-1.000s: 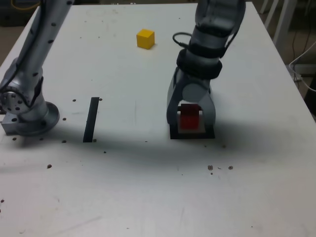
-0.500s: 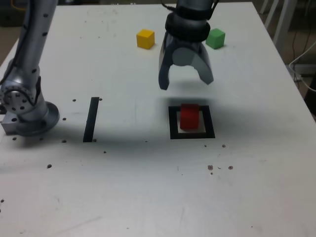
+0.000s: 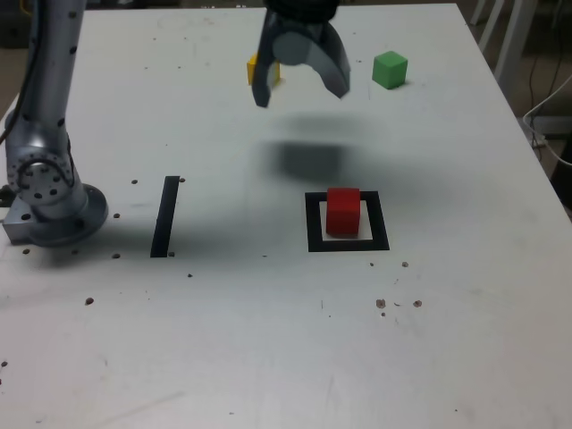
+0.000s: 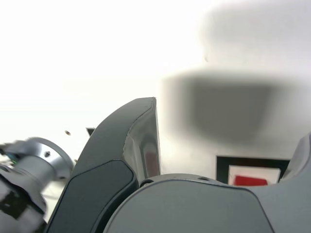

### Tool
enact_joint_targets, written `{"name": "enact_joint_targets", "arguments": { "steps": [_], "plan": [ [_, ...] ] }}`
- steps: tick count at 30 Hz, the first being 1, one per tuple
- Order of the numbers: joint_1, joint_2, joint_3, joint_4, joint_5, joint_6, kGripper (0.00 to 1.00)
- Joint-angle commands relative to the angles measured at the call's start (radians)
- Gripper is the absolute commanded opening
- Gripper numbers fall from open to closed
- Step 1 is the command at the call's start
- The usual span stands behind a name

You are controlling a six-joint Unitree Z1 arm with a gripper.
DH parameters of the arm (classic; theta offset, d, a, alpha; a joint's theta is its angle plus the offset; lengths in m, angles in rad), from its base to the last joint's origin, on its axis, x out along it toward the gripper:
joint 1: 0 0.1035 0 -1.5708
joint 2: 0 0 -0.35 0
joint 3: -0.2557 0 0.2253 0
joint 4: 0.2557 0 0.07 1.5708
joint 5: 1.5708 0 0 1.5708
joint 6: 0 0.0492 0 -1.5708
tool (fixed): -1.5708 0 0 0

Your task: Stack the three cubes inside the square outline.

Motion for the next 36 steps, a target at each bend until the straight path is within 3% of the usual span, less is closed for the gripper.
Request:
{"name": "enact_joint_targets", "arguments": {
  "steps": [1,16,28,36],
  "plan": [
    [0.041,-0.016,0.0,0.003,0.018,0.035,0.99],
    [0.22,-0.029,-0.026,-0.014,0.128,0.295,0.99],
    [0.324,0.043,-0.103,-0.014,0.126,0.514,0.99],
    [0.378,0.113,-0.155,-0.019,0.129,0.551,0.99]
  ]
}}
